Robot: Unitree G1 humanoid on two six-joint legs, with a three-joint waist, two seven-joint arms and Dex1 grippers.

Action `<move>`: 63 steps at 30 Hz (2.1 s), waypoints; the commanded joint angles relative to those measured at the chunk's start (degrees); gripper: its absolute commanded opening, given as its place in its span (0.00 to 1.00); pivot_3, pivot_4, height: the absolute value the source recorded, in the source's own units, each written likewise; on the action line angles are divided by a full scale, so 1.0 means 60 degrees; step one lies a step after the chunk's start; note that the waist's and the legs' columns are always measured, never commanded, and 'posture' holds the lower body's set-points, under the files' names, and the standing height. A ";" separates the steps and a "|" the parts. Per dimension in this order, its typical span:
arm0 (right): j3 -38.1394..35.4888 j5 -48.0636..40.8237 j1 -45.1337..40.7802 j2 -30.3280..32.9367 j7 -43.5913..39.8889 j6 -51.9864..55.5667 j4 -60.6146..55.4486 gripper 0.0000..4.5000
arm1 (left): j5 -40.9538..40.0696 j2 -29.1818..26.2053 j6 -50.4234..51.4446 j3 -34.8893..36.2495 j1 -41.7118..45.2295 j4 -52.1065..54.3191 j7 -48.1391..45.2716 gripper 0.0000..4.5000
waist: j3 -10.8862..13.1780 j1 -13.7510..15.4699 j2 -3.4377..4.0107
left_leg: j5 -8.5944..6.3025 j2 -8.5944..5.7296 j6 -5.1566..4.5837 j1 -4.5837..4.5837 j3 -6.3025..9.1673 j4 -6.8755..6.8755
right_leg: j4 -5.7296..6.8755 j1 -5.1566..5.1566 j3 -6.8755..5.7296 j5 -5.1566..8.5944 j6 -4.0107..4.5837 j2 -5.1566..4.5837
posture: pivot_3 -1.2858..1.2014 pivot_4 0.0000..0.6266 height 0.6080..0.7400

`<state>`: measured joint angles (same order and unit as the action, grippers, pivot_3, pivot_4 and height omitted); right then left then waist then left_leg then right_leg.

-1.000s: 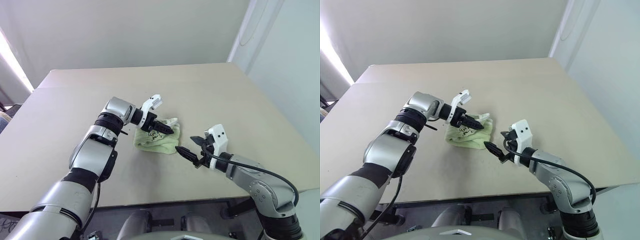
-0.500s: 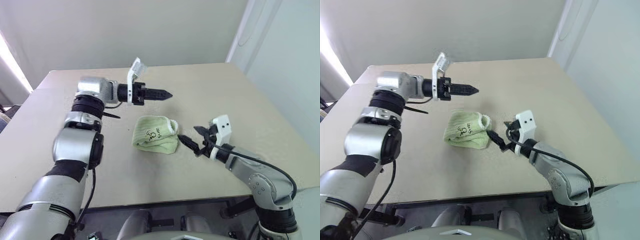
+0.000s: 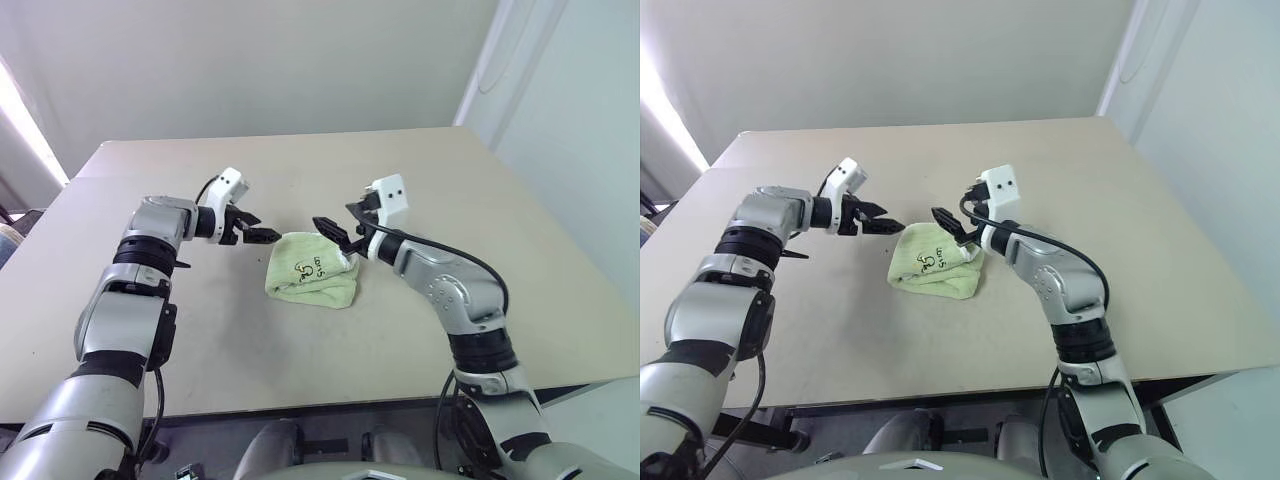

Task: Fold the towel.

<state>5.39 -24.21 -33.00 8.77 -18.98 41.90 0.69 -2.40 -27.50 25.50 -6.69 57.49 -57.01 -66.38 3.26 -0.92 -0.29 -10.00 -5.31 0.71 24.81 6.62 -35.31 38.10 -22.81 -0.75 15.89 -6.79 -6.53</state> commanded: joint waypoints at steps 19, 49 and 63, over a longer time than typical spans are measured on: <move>0.1041 0.1419 0.1216 -0.0167 -0.0987 -0.0825 0.0413 1.00 | -0.0360 0.0227 -0.0143 -0.0502 -0.1432 0.3098 -0.1075 0.99 | -0.0001 -0.0269 0.0002 | 0.0003 0.0000 0.0039 -0.0063 0.0007 0.0023 | 0.0030 0.0010 0.0055 -0.0008 0.0019 0.0030 | 0.52 0.00 0.64; -0.0650 0.0414 0.1689 0.0365 -0.1394 0.0290 -0.2003 1.00 | 0.0465 0.0790 -0.3117 -0.1332 -0.1689 0.1688 -0.1443 0.99 | -0.0009 -0.0177 0.0000 | -0.0002 -0.0002 0.0046 -0.0073 0.0007 0.0021 | 0.0018 0.0044 0.0054 -0.0004 0.0025 0.0017 | 0.52 0.00 0.64; 0.0323 0.0504 0.0528 -0.0142 -0.1478 0.0106 0.0083 1.00 | 0.0214 0.0355 -0.1864 -0.1298 -0.2029 0.4171 -0.1704 0.99 | -0.0007 -0.0247 0.0004 | -0.0002 0.0001 0.0046 -0.0069 0.0012 0.0041 | 0.0012 0.0017 0.0056 -0.0004 0.0028 0.0022 | 0.52 0.00 0.64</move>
<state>6.15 -22.51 -29.47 8.34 -27.37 44.31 -0.87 -0.71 -24.88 13.65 -14.68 44.58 -34.47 -77.05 3.22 -2.41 -0.27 -10.01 -5.32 0.99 24.40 6.69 -35.06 38.17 -22.70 -0.41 15.86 -6.63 -6.39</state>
